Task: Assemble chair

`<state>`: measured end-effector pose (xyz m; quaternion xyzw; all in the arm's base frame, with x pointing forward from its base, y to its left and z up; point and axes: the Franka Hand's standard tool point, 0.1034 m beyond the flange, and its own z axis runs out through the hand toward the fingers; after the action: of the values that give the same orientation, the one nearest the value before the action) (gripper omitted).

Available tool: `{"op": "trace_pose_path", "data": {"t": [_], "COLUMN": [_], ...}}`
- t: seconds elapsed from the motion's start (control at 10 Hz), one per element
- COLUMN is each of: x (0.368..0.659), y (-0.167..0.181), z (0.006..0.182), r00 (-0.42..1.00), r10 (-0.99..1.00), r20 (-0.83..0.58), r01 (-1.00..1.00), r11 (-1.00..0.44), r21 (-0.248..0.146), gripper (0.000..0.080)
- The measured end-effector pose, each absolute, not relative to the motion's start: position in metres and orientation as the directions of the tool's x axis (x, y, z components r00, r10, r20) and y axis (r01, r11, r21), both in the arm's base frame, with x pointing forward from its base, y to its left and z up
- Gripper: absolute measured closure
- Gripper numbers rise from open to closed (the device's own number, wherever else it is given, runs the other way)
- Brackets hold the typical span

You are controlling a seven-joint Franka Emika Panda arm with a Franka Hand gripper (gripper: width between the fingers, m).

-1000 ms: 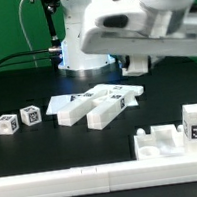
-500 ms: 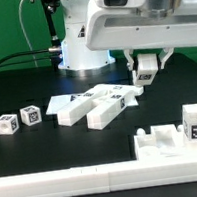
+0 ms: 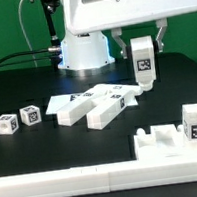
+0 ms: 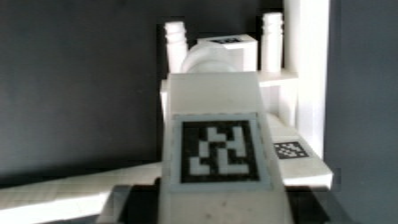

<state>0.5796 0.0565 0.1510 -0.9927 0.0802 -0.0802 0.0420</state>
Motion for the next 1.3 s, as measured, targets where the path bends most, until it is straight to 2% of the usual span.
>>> {"op": "trace_pose_path", "data": {"t": [0.1, 0.2, 0.4, 0.5, 0.9, 1.1, 1.3], "x": [0.582, 0.588, 0.601, 0.616, 0.617, 0.646, 0.662], "y": [0.056, 0.055, 0.054, 0.052, 0.053, 0.034, 0.030], "z": [0.150, 0.149, 0.126, 0.129, 0.129, 0.125, 0.110], "r00": [0.967, 0.943, 0.918, 0.912, 0.915, 0.914, 0.911], "r10": [-0.167, -0.164, -0.113, -0.105, -0.096, -0.085, -0.075], "r20": [0.191, 0.289, 0.380, 0.397, 0.393, 0.397, 0.405], "r01": [-0.151, -0.143, -0.099, -0.092, -0.084, -0.078, -0.073], "r11": [-0.984, -0.985, -0.994, -0.994, -0.995, -0.996, -0.997], "r21": [-0.095, -0.093, -0.056, -0.052, -0.049, -0.033, -0.019], "gripper": [0.0515, 0.0515, 0.0515, 0.0515, 0.0515, 0.0515, 0.0515]}}
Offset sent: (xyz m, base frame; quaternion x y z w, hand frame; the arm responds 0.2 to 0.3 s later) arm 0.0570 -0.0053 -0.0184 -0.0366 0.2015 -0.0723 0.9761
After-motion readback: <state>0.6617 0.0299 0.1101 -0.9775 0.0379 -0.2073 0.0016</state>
